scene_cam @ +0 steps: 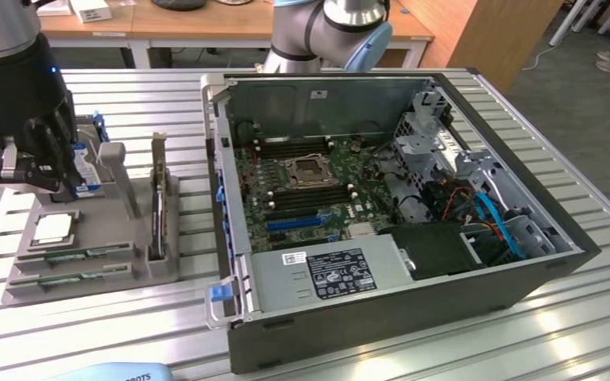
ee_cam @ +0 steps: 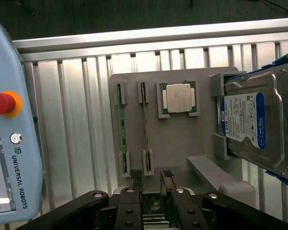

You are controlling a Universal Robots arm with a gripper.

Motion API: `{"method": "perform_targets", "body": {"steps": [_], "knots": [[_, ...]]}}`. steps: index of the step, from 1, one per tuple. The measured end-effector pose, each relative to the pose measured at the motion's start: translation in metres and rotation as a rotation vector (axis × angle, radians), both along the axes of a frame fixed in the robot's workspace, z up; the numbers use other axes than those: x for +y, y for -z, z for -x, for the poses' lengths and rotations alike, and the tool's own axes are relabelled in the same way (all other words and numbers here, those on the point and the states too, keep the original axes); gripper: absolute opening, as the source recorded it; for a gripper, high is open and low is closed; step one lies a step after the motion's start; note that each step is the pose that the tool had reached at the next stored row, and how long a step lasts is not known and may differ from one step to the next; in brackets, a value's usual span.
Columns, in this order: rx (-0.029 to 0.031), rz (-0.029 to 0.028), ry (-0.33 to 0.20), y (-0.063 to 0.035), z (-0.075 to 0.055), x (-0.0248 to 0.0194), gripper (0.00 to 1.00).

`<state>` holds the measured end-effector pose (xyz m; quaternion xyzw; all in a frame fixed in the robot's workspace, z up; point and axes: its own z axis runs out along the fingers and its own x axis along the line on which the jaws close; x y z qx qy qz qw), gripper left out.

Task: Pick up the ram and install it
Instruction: 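Pick up the ram and move it above insertion slot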

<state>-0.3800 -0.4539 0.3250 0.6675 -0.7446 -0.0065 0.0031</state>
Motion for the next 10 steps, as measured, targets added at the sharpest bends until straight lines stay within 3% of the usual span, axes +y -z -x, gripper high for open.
{"method": "perform_targets", "body": {"steps": [10], "knots": [[0.0004,0.0003,0.0,0.0091,0.002,0.0,0.29]]}}
